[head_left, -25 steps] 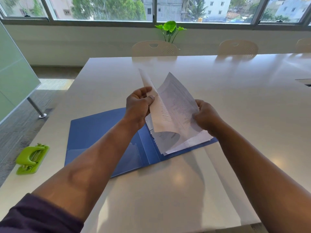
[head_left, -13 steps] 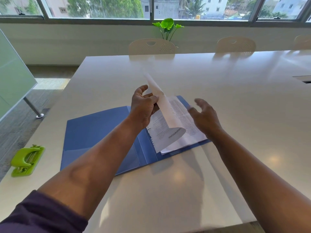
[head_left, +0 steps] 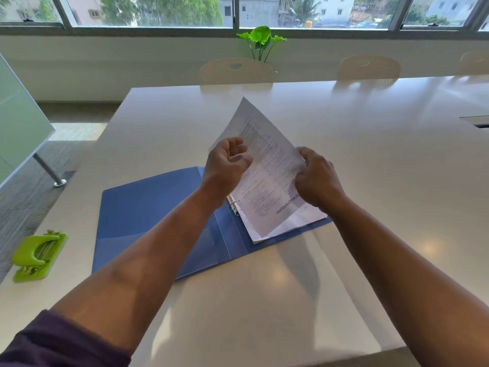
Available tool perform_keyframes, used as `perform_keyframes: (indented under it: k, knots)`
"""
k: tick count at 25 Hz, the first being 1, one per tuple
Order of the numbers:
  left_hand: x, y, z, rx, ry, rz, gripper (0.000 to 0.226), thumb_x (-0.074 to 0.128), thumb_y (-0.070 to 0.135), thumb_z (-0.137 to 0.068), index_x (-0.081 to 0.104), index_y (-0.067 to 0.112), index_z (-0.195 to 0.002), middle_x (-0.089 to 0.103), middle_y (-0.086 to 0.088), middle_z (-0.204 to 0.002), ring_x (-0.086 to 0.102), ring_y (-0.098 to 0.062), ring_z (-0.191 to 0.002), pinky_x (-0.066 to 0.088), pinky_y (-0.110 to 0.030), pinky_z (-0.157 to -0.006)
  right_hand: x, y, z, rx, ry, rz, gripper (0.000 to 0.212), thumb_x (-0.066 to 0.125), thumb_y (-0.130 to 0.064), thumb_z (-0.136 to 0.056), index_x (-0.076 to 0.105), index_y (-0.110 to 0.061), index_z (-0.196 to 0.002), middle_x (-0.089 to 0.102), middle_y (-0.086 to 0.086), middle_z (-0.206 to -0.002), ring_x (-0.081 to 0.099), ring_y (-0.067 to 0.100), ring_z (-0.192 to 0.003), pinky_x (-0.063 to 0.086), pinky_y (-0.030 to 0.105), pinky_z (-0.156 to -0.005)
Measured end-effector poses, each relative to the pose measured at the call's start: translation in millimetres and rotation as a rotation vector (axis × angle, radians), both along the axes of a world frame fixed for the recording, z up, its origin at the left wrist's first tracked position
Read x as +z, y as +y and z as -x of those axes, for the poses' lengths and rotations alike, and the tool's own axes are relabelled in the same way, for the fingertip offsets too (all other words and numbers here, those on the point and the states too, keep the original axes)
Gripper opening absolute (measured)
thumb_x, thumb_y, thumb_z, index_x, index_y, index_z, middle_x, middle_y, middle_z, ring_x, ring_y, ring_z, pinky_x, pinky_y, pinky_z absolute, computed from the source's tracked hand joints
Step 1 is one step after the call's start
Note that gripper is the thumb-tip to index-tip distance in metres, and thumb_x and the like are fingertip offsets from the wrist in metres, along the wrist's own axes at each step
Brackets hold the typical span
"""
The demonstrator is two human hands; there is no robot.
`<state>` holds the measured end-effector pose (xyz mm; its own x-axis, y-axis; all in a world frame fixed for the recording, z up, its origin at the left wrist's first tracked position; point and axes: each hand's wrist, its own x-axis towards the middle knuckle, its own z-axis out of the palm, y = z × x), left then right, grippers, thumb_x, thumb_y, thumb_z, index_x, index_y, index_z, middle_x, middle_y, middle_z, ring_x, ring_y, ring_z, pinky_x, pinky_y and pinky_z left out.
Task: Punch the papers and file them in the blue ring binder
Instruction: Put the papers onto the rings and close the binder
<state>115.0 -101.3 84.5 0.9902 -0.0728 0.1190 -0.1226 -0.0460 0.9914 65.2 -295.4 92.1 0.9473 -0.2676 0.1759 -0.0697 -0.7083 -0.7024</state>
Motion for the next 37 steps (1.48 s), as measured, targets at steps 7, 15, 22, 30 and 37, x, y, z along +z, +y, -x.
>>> perform_keyframes:
  k: [7, 15, 22, 30, 37]
  knots:
    - [-69, 35, 10, -0.049, -0.011, -0.616, 0.078, 0.078, 0.028, -0.089, 0.036, 0.019, -0.154, 0.039, -0.002, -0.158, 0.035, -0.02, -0.145, 0.031, -0.038, -0.12, -28, -26, -6, -0.094, 0.191, -0.006, 0.06, 0.047, -0.006, -0.087, 0.052, -0.023, -0.144, 0.066, 0.013, -0.129, 0.062, 0.034, -0.114, 0.053, 0.037, -0.091]
    - [-85, 44, -8, -0.174, -0.047, -0.798, 0.081, 0.073, 0.047, -0.09, 0.036, 0.011, -0.154, 0.033, -0.006, -0.162, 0.033, -0.022, -0.148, 0.03, -0.042, -0.122, -57, -38, -10, -0.027, 0.357, 0.286, 0.047, 0.062, -0.024, -0.087, 0.052, -0.017, -0.132, 0.066, 0.012, -0.124, 0.061, 0.034, -0.112, 0.05, 0.04, -0.086]
    - [-88, 50, -24, -0.23, -0.081, -1.016, 0.082, 0.071, 0.065, -0.082, 0.048, 0.022, -0.148, 0.034, -0.001, -0.159, 0.032, -0.028, -0.146, 0.024, -0.044, -0.12, -63, -40, -18, -0.082, 0.449, 0.511, 0.064, 0.057, -0.056, -0.089, 0.045, -0.025, -0.144, 0.048, 0.008, -0.145, 0.045, 0.035, -0.131, 0.042, 0.052, -0.098]
    - [-89, 58, -25, -0.278, -0.08, -0.979, 0.079, 0.071, 0.066, -0.082, 0.05, 0.029, -0.149, 0.033, 0.002, -0.16, 0.029, -0.022, -0.149, 0.02, -0.043, -0.121, -68, -42, -11, -0.073, 0.517, 0.446, 0.078, 0.043, -0.073, -0.091, 0.036, -0.025, -0.152, 0.046, 0.011, -0.149, 0.035, 0.036, -0.138, 0.043, 0.051, -0.102]
    - [-73, 68, -36, -0.441, 0.067, -0.851, 0.08, 0.087, 0.046, -0.076, 0.054, 0.028, -0.146, 0.032, 0.008, -0.16, 0.032, -0.015, -0.147, 0.022, -0.031, -0.119, -76, -31, 21, -0.124, 0.55, 0.44, 0.079, 0.04, -0.075, -0.09, 0.034, -0.026, -0.152, 0.037, 0.008, -0.151, 0.036, 0.037, -0.135, 0.047, 0.05, -0.094]
